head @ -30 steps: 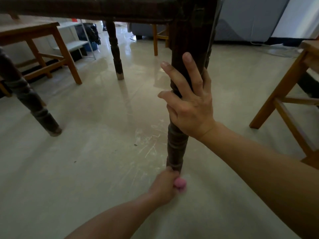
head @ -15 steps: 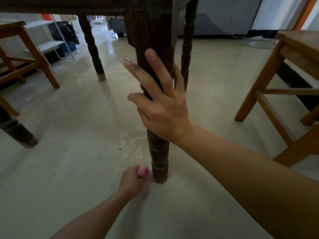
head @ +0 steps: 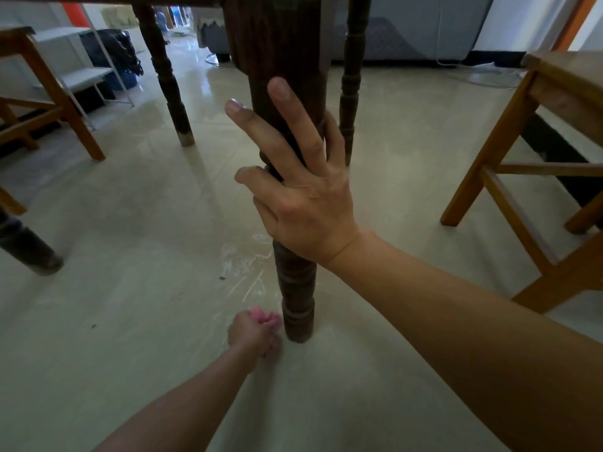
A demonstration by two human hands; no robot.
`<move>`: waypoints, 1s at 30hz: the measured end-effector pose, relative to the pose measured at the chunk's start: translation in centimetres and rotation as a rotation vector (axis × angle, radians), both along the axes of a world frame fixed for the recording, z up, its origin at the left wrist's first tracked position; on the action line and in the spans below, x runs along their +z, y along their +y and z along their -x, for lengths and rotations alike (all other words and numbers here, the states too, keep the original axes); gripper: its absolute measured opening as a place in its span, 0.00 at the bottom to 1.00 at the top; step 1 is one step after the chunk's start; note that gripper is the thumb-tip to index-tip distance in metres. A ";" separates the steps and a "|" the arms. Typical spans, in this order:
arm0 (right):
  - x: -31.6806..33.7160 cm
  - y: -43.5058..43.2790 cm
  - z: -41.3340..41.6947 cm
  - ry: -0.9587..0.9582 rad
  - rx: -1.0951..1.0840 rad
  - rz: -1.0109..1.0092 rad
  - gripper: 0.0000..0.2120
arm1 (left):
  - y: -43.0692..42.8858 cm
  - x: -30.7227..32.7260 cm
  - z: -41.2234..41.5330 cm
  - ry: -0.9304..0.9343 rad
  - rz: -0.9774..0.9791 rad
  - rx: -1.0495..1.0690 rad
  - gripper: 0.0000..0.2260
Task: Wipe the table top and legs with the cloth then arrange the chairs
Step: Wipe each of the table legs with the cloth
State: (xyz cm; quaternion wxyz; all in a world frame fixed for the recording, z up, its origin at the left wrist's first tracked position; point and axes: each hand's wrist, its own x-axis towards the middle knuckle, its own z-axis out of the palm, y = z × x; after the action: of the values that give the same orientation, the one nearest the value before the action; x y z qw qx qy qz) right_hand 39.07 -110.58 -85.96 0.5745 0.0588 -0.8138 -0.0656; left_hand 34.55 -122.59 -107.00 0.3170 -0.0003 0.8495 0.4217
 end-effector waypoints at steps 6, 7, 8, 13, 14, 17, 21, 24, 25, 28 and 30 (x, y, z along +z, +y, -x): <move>0.1 0.2 0.0 -0.008 -0.020 -0.027 0.12 | 1.0 0.7 -5.7 -0.415 0.039 -0.793 0.06; 0.0 0.3 0.0 -0.008 -0.028 -0.027 0.12 | 1.1 1.0 -5.3 -0.362 0.066 -0.799 0.07; 0.0 0.3 0.0 -0.011 -0.032 -0.027 0.12 | 1.0 1.8 -4.6 -0.284 0.094 -0.770 0.08; -0.2 0.1 -0.2 -0.054 -0.058 -0.045 0.10 | -2.2 4.8 1.7 -0.157 0.024 -0.458 0.09; -0.2 0.1 -0.3 -0.060 -0.063 -0.052 0.10 | -3.3 5.3 2.5 -0.119 0.012 -0.416 0.09; -0.1 0.0 -1.0 -0.108 -0.095 -0.069 0.08 | -6.6 6.3 3.8 -0.024 -0.049 -0.260 0.11; 0.5 -0.5 -2.7 -0.287 -0.144 -0.071 0.05 | -11.6 8.1 2.4 0.025 -0.114 -0.061 0.15; 0.9 -1.2 -5.2 -0.577 -0.154 -0.053 0.10 | -15.8 10.2 -0.4 0.018 -0.123 -0.008 0.26; 1.3 -1.5 -6.2 -0.705 -0.156 -0.028 0.13 | -17.2 11.1 -1.5 0.026 -0.103 -0.008 0.26; 2.9 -3.5 -8.8 -1.054 -0.203 0.079 0.18 | -21.1 15.0 -5.0 -0.020 -0.078 0.037 0.21; 4.6 -5.3 -10.3 -1.258 -0.271 0.178 0.19 | -23.5 18.4 -7.0 -0.060 -0.083 0.088 0.18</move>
State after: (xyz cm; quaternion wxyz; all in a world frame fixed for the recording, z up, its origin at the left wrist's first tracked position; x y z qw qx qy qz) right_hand 49.36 -115.92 -81.37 -0.0227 -0.0650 -0.9974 -0.0229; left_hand 41.58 -146.14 -88.65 0.3233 -0.0374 0.8206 0.4698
